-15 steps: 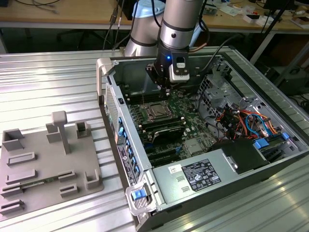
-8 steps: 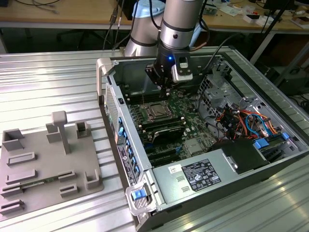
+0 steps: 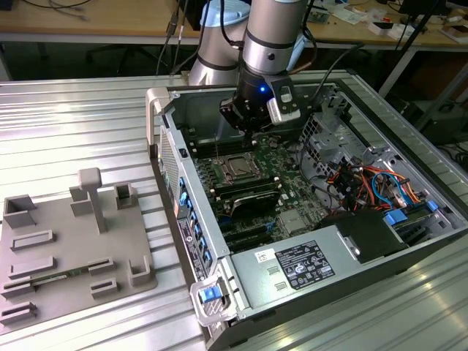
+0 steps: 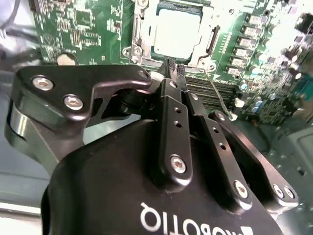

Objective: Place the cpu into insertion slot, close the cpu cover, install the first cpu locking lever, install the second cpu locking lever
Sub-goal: 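Install the first cpu locking lever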

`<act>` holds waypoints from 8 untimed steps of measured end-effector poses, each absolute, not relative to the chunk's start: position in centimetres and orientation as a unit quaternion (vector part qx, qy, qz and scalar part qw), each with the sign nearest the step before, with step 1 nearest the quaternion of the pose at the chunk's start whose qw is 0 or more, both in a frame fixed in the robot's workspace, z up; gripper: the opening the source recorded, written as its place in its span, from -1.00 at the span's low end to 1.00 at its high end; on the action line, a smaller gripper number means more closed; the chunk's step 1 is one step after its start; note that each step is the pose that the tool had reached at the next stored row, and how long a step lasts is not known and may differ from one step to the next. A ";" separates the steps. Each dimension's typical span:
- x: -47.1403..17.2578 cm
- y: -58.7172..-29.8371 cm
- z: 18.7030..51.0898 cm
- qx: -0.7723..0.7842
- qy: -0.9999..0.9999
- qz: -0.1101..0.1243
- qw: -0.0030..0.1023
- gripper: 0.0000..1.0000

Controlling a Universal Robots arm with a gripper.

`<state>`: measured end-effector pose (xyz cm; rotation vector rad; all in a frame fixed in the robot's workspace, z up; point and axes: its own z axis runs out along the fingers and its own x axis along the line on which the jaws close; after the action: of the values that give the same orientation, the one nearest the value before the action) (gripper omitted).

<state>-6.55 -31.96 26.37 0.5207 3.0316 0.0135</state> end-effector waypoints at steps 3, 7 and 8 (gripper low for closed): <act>-6.6 -32.0 26.3 0.122 0.992 0.006 0.033 -0.78; -6.6 -32.0 26.3 0.057 0.998 0.008 0.032 -0.78; -6.6 -32.0 26.3 0.029 0.999 0.009 0.032 -0.78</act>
<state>-6.55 -31.96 26.27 0.0908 3.0764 0.0275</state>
